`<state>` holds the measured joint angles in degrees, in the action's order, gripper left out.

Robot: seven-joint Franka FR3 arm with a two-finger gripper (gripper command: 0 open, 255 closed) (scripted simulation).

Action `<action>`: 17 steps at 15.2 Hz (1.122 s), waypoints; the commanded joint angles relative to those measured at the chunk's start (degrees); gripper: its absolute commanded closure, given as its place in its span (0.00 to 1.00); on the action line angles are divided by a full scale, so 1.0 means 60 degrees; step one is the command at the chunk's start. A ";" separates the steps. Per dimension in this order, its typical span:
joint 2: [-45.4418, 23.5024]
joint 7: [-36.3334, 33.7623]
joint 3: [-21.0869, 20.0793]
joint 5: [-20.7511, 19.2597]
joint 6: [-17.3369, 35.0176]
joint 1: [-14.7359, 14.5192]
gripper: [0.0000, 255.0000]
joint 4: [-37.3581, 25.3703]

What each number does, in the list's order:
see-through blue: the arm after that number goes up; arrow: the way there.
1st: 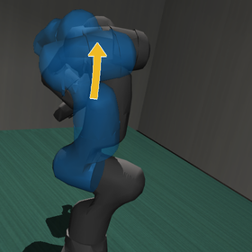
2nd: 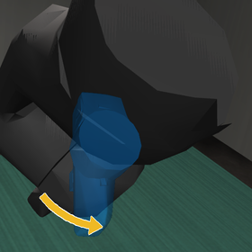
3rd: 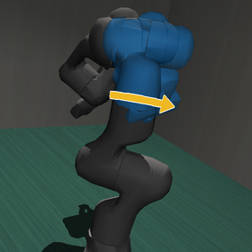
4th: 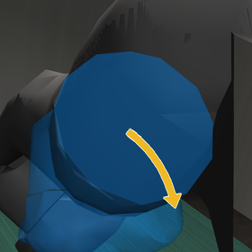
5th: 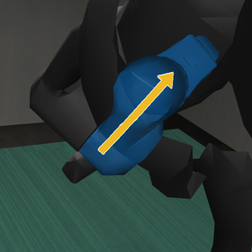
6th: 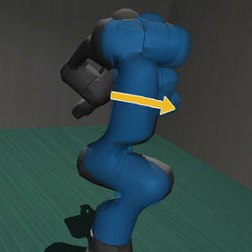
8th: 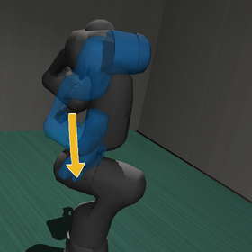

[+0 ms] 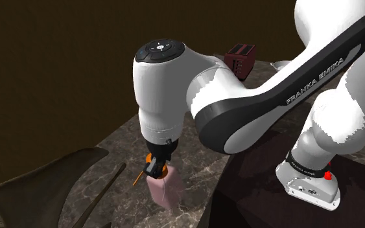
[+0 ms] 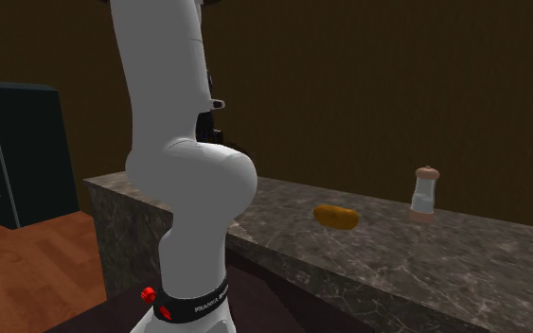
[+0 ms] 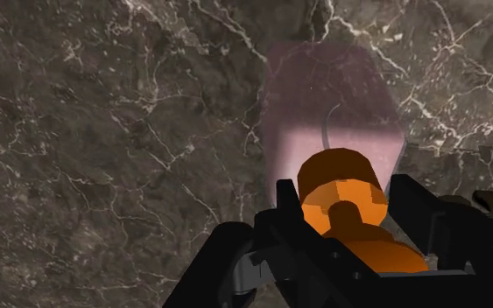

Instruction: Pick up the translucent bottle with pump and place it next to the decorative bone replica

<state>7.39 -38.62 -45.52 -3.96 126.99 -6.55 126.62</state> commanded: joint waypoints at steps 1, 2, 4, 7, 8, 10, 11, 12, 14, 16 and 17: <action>-0.0112 -0.0105 -0.0040 -0.0114 0.0219 0.0017 1.00 0.0138; -0.0184 -0.0169 -0.0063 -0.0187 0.0330 0.0028 1.00 0.0202; -0.0184 -0.0169 -0.0062 -0.0187 0.0330 0.0027 1.00 0.0202; -0.0185 -0.0169 -0.0062 -0.0187 0.0330 0.0027 1.00 0.0202; -0.0185 -0.0169 -0.0062 -0.0187 0.0330 0.0027 1.00 0.0202; -0.0184 -0.0169 -0.0062 -0.0187 0.0330 0.0027 0.00 0.0202; -0.0184 -0.0169 -0.0062 -0.0187 0.0330 0.0027 0.00 0.0202; -0.0184 -0.0169 -0.0062 -0.0187 0.0330 0.0027 0.00 0.0202; -0.0184 -0.0169 -0.0062 -0.0187 0.0330 0.0027 0.00 0.0202; 0.0057 -0.0002 -0.0012 0.0046 0.0028 -0.0018 0.00 0.0063; 0.0279 0.0144 0.0046 0.0249 -0.0280 -0.0063 0.00 -0.0090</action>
<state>8.34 -38.42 -45.51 -3.19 126.63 -6.85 126.84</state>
